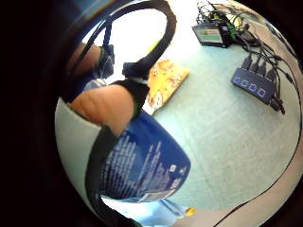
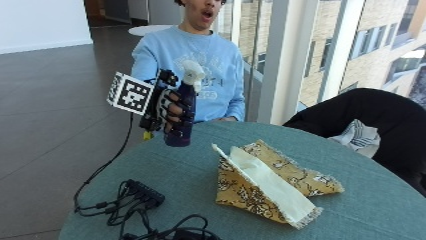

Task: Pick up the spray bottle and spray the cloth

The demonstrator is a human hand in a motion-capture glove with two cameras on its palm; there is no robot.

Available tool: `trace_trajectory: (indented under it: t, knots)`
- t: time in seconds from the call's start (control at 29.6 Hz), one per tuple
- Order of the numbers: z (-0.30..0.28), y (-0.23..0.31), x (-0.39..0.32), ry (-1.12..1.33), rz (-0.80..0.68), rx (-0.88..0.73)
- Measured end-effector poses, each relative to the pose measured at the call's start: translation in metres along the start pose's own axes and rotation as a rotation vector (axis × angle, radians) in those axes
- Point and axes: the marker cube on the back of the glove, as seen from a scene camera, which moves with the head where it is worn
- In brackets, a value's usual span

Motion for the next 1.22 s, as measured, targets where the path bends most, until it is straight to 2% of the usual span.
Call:
trace_trajectory:
  t: [0.2,0.47,0.78,1.22]
  knots:
    - [0.017,-0.021,-0.018,0.041,0.035,-0.169]
    - [0.049,-0.034,-0.026,-0.062,0.099,-0.390]
    - [0.070,-0.039,-0.024,-0.077,0.182,-0.460]
    - [0.089,-0.038,-0.016,-0.056,0.222,-0.499]
